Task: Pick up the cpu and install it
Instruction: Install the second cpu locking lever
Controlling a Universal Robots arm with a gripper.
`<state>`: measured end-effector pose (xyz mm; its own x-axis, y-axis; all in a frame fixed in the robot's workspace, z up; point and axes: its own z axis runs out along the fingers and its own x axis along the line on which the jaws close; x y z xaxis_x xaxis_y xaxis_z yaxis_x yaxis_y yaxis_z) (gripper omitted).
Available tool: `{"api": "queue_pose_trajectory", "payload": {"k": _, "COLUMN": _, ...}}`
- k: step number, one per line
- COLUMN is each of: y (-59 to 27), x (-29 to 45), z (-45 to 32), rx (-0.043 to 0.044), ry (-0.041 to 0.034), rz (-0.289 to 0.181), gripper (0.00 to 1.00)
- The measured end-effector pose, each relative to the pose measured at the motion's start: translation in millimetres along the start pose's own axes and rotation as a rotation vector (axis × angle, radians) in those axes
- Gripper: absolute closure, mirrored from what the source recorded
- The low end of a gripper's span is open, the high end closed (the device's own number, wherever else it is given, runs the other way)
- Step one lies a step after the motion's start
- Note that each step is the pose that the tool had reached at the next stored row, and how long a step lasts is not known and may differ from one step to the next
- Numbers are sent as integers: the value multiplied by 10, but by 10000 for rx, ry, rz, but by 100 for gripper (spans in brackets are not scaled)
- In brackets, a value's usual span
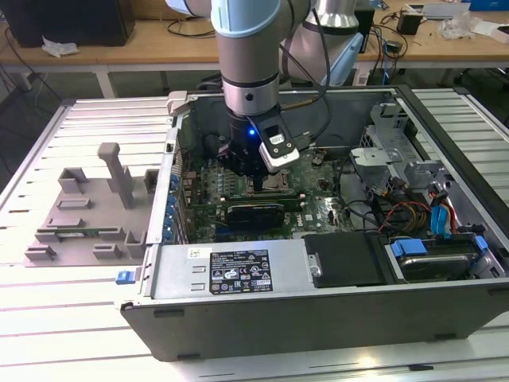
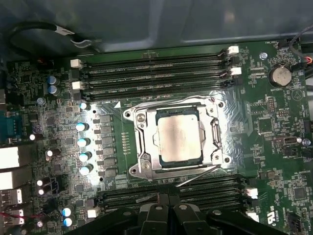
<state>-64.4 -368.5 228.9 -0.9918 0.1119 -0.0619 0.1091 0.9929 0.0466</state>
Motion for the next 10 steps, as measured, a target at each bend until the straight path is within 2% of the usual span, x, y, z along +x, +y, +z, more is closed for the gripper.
{"api": "queue_pose_trajectory", "payload": {"k": 7, "y": -7, "x": 49, "z": 33, "rx": -20, "ry": 3, "rz": 1, "gripper": 89}}
{"api": "queue_pose_trajectory", "payload": {"k": 10, "y": -13, "x": 107, "z": 48, "rx": -21, "ry": 2, "rz": 2, "gripper": 89}}
